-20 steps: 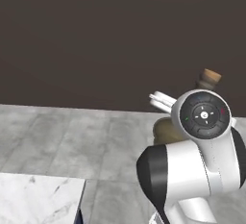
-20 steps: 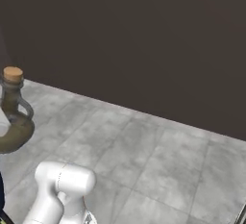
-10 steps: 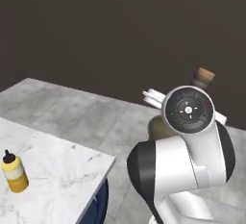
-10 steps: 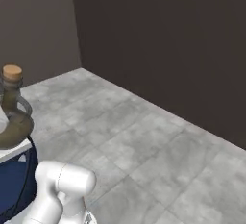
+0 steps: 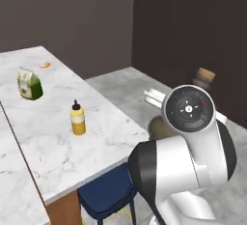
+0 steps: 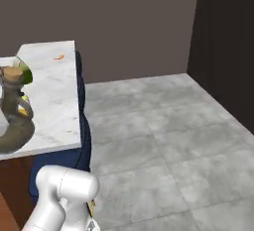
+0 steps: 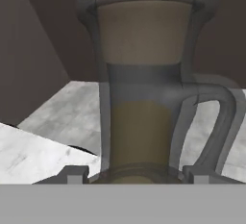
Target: Move the mustard and oil and vinegar bottle from the cabinet to the dining counter.
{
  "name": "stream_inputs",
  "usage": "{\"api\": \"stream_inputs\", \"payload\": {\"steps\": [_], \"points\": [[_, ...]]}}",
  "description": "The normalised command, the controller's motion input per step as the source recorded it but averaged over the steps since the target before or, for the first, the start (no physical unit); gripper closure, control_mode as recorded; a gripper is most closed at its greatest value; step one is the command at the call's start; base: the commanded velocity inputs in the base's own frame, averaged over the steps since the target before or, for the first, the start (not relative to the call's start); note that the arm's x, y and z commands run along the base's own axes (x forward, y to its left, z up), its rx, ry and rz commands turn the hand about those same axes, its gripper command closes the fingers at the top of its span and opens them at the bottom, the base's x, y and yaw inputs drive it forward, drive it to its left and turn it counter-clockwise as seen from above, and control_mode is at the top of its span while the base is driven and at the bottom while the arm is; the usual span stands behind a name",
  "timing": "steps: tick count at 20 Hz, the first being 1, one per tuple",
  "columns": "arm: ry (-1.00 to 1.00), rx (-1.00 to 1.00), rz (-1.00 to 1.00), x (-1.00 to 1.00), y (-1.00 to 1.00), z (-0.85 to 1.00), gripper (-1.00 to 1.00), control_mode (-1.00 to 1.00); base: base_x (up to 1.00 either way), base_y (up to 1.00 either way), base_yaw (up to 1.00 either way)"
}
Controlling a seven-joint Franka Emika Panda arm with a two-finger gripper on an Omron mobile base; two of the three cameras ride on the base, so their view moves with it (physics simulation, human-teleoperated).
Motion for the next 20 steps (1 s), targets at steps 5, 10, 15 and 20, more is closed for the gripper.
{"api": "stream_inputs", "payload": {"steps": [5,10,15,20], "points": [[0.0,0.0,0.0,0.0,0.0,0.0,1.0,1.0,0.19,-0.31,0.69],[0.0,0.0,0.0,0.0,0.0,0.0,1.0,1.0,0.18,-0.42,0.52],[0.0,0.0,0.0,0.0,0.0,0.0,1.0,1.0,0.14,-0.51,0.34],[0.0,0.0,0.0,0.0,0.0,0.0,1.0,1.0,0.23,-0.51,0.25]]}}
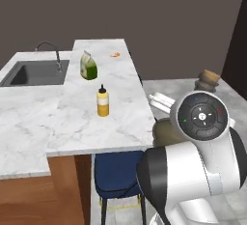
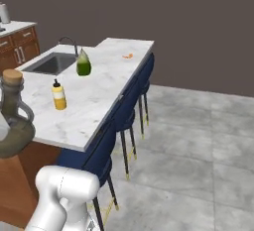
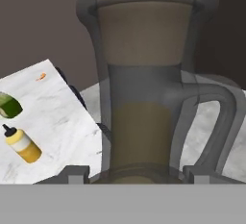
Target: Move the mustard and oil and vinegar bottle from the cabinet to the dining counter.
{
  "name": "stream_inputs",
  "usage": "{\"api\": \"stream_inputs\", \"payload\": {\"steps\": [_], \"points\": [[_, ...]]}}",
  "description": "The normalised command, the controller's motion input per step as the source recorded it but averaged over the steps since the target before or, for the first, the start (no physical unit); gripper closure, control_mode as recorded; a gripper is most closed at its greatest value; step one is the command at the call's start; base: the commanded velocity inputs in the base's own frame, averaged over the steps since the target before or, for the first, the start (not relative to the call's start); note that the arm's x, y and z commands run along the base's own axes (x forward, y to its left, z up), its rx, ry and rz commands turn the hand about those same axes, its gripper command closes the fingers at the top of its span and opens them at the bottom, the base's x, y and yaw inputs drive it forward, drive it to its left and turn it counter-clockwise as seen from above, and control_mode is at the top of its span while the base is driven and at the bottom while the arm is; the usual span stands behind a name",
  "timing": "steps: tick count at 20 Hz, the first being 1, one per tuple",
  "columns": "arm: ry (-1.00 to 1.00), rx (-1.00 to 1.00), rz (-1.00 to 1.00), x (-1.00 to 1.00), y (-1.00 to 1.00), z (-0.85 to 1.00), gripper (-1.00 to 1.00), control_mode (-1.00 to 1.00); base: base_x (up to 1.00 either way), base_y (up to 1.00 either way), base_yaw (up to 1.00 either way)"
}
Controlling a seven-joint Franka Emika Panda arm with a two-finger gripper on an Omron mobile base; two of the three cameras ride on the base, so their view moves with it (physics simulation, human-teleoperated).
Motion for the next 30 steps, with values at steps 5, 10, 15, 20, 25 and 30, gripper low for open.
{"api": "stream_inputs", "payload": {"steps": [5,10,15,20,25,30], "points": [[0.0,0.0,0.0,0.0,0.0,0.0,1.0,1.0,0.57,-0.41,0.21],[0.0,0.0,0.0,0.0,0.0,0.0,1.0,1.0,0.57,-0.37,0.18],[0.0,0.0,0.0,0.0,0.0,0.0,1.0,1.0,0.23,-0.14,0.04],[0.0,0.0,0.0,0.0,0.0,0.0,1.0,1.0,0.0,0.0,0.0],[0.0,0.0,0.0,0.0,0.0,0.0,1.0,1.0,0.0,0.0,0.0],[0.0,0.0,0.0,0.0,0.0,0.0,1.0,1.0,0.0,0.0,0.0]]}}
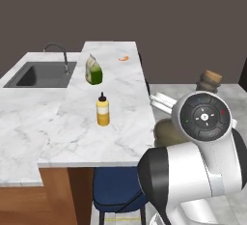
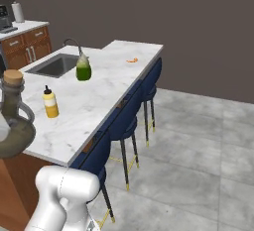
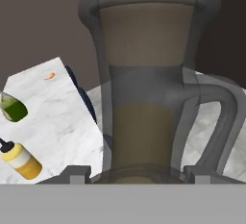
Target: Move the mustard and oil and vinegar bottle from the cabinet to the dining counter.
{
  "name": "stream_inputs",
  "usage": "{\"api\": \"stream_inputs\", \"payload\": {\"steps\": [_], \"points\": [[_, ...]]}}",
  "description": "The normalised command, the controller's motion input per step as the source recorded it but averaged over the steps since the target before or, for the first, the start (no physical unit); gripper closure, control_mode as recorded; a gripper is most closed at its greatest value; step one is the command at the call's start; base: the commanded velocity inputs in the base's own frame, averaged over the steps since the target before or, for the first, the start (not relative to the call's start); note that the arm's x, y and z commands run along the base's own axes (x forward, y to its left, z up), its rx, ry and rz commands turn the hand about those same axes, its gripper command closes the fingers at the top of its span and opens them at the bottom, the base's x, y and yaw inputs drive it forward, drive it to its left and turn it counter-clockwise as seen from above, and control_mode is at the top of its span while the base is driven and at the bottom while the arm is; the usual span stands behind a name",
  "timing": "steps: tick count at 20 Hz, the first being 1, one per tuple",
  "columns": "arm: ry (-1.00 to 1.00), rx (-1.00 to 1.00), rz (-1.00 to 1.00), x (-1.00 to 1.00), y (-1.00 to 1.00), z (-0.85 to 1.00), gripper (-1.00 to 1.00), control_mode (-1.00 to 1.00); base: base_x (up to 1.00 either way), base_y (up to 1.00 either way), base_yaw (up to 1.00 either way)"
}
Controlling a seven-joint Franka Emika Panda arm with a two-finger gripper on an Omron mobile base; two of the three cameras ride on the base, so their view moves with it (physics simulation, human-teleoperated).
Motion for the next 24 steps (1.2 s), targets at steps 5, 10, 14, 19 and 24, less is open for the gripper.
{"api": "stream_inputs", "payload": {"steps": [5,10,14,19,24], "points": [[0.0,0.0,0.0,0.0,0.0,0.0,1.0,1.0,0.0,0.0,0.07],[0.0,0.0,0.0,0.0,0.0,0.0,1.0,1.0,0.0,0.0,0.09],[0.0,0.0,0.08,-0.02,0.0,0.0,1.0,-1.0,0.0,0.0,0.08],[0.0,0.01,0.29,-0.05,-0.1,0.0,1.0,-1.0,0.0,0.0,0.0],[0.0,0.07,0.39,-0.04,-0.22,0.0,1.0,-1.0,0.0,0.0,0.0]]}}
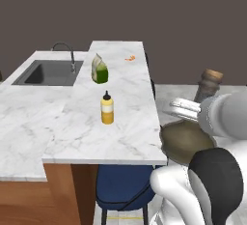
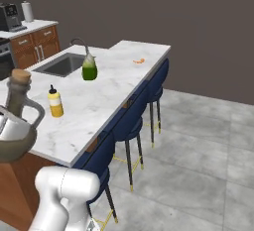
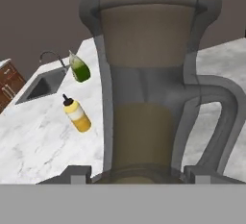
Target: Move the mustard and oil and vinegar bottle from the cabinet to the dining counter.
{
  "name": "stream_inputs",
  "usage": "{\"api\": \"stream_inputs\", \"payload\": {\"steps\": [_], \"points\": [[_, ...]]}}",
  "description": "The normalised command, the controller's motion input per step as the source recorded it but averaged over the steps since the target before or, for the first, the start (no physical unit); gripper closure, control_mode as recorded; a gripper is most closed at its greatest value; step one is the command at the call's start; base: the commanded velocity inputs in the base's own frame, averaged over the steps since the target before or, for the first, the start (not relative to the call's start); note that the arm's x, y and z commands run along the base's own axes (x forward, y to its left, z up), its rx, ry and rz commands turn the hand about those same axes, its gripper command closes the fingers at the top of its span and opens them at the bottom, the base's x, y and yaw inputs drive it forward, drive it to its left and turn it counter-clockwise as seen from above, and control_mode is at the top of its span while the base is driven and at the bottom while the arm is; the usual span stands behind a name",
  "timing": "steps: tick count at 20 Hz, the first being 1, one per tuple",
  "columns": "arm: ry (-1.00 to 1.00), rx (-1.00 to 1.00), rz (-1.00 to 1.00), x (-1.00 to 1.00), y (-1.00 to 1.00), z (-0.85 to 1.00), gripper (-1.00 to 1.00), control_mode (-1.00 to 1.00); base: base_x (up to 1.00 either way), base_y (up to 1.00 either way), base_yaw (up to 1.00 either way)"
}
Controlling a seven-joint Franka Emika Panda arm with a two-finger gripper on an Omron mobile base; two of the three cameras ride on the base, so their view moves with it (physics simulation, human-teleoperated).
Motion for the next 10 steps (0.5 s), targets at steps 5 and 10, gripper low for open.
{"api": "stream_inputs", "payload": {"steps": [5,10], "points": [[0.0,0.05,0.42,0.0,-0.26,0.0,1.0,-1.0,0.0,0.0,0.0],[0.0,0.08,0.49,0.0,-0.27,-0.02,1.0,-1.0,0.0,0.0,0.0]]}}
